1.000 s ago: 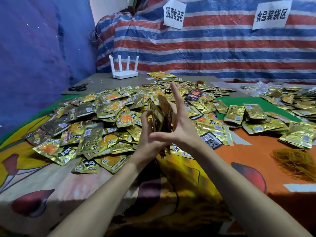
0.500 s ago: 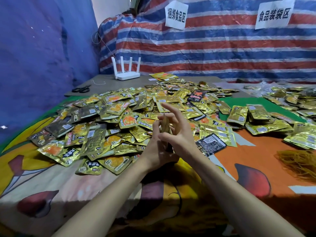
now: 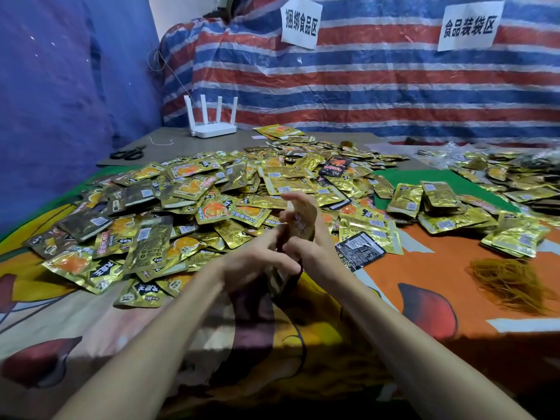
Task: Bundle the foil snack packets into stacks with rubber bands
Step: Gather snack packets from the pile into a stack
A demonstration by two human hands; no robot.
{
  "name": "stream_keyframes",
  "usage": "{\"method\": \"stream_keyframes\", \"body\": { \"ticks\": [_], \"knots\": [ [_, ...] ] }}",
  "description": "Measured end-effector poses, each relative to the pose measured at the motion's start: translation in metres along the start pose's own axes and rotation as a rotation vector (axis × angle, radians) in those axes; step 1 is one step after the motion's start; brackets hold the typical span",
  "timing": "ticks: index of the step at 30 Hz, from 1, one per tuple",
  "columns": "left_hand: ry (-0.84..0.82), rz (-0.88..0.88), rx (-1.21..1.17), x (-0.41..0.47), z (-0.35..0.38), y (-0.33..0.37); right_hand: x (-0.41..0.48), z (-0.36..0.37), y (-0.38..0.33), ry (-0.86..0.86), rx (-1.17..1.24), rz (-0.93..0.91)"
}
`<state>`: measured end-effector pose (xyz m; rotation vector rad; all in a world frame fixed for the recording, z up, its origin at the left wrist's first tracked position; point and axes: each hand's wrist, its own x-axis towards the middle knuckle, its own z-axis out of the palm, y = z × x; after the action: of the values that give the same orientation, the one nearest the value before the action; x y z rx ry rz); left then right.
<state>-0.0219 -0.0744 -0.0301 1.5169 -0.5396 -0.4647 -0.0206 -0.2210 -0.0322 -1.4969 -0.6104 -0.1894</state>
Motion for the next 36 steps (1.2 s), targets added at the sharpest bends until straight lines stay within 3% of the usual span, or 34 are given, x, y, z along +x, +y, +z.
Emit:
{"method": "stream_keyframes", "body": {
  "ticks": [5,9,17,23,27,30,32,36],
  "knots": [
    [0.127,0.032,0.208,0.006,-0.005,0.015,0.001,-0.003,0.002,-0.051,0.041,-0.029],
    [0.175,0.092,0.225,0.006,-0.008,0.005,-0.002,-0.005,0.007,-0.001,0.053,0.114],
    [0.211,0.177,0.155,0.009,-0.002,-0.002,0.002,-0.01,0.008,0.026,0.219,0.182],
    [0.263,0.16,0.05,0.008,0.004,-0.008,0.0,-0.026,-0.008,-0.027,0.041,0.196],
    [0.333,0.128,-0.003,0.004,0.006,-0.011,-0.01,-0.059,-0.027,-0.047,-0.282,0.213],
    [0.332,0.168,-0.017,0.002,0.005,-0.01,-0.021,-0.096,-0.039,0.063,-0.649,0.203],
    [0.43,0.195,-0.025,0.004,0.007,-0.01,-0.029,-0.125,-0.047,0.129,-0.878,0.22],
    [0.582,0.31,0.173,0.007,0.017,-0.012,-0.042,-0.179,-0.066,0.125,-1.326,0.41]
  ]
}}
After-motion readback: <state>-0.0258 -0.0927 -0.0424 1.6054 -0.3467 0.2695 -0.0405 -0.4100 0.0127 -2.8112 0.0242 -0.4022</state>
